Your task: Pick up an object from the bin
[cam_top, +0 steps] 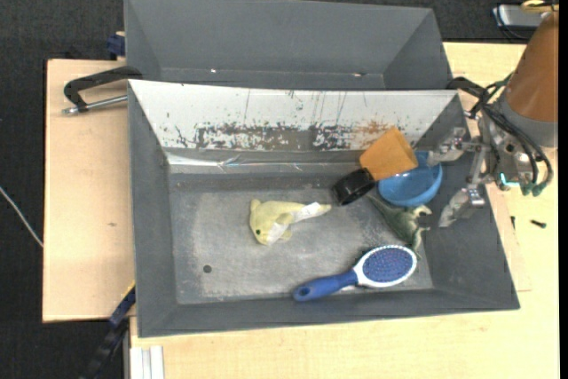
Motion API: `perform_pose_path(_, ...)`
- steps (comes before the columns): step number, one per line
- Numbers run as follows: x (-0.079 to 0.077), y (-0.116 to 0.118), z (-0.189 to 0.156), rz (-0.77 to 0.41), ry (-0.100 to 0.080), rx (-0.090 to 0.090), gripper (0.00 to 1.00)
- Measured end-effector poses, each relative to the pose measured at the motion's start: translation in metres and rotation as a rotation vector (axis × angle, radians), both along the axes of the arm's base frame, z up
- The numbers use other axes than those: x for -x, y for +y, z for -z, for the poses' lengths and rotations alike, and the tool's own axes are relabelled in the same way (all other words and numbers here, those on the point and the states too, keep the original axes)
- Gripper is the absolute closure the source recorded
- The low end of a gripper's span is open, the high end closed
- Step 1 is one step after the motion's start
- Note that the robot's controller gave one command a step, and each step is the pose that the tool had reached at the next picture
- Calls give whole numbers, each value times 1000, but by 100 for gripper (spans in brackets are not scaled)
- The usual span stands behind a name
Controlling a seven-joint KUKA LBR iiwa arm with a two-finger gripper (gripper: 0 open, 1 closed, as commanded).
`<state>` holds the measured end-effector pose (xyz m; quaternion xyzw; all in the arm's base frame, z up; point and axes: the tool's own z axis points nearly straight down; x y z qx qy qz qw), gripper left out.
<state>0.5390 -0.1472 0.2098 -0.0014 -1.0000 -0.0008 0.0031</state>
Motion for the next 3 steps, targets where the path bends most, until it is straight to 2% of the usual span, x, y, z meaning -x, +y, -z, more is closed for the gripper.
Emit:
perform_pose_path(1,47,68,139,-227,-8,1,0)
perform_pose_path(2,47,113,107,-259,-14,-1,0)
perform_pose_path(3,46,122,109,-412,-11,0,0)
